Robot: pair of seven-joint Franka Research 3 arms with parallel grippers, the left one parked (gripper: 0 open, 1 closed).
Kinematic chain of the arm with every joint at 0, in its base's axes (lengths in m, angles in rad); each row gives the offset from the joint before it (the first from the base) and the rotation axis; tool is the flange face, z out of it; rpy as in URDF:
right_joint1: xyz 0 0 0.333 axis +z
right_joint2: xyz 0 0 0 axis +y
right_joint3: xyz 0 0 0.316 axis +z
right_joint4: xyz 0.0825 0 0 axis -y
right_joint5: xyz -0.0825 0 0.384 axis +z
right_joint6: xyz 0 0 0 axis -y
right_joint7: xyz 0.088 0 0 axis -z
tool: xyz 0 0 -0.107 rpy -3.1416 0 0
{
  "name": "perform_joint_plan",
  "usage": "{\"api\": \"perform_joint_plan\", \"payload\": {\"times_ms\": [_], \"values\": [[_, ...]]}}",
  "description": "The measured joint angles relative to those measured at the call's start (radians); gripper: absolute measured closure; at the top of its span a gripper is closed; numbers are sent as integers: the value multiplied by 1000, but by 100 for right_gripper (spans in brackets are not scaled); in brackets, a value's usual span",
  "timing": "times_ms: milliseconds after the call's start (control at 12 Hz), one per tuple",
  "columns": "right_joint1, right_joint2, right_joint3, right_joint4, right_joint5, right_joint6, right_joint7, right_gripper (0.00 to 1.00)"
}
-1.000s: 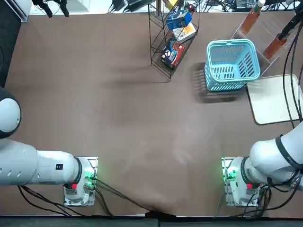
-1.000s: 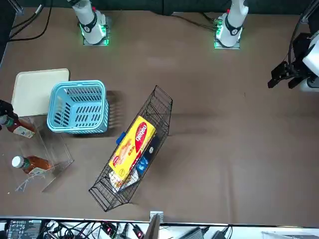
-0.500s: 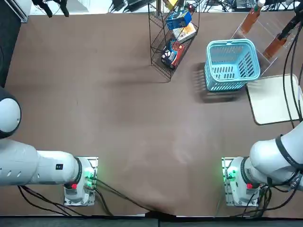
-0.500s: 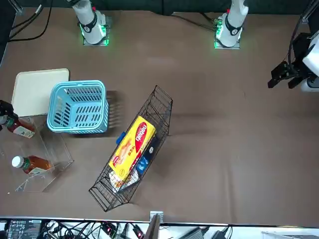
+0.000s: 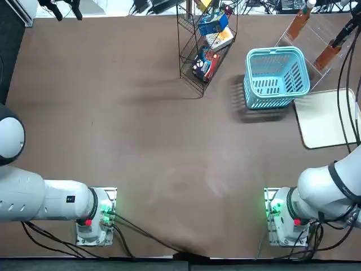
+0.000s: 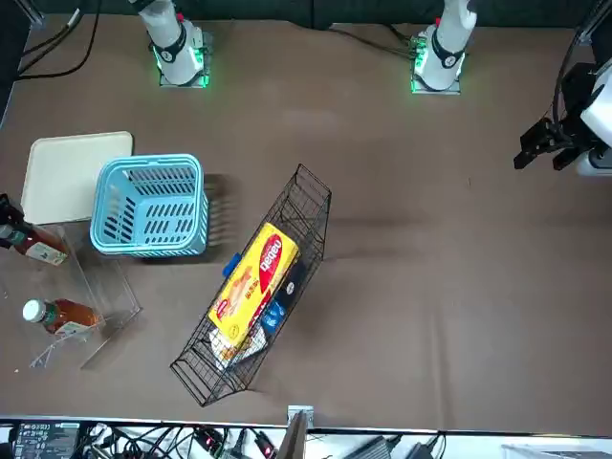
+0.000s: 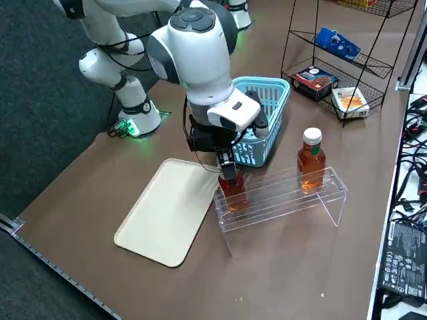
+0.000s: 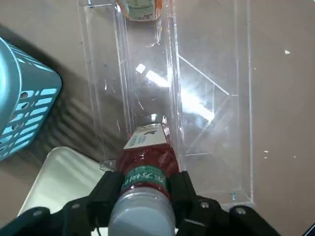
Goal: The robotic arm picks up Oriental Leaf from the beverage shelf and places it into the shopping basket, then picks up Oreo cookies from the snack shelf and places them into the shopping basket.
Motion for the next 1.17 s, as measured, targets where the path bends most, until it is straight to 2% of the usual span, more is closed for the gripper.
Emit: {"api": "perform_joint_plan", "payload": {"times_ms": [833, 1167], "values": [[1, -11, 1, 9, 0, 0, -1, 45], [2, -54, 2, 37, 1, -79, -1, 45]]}}
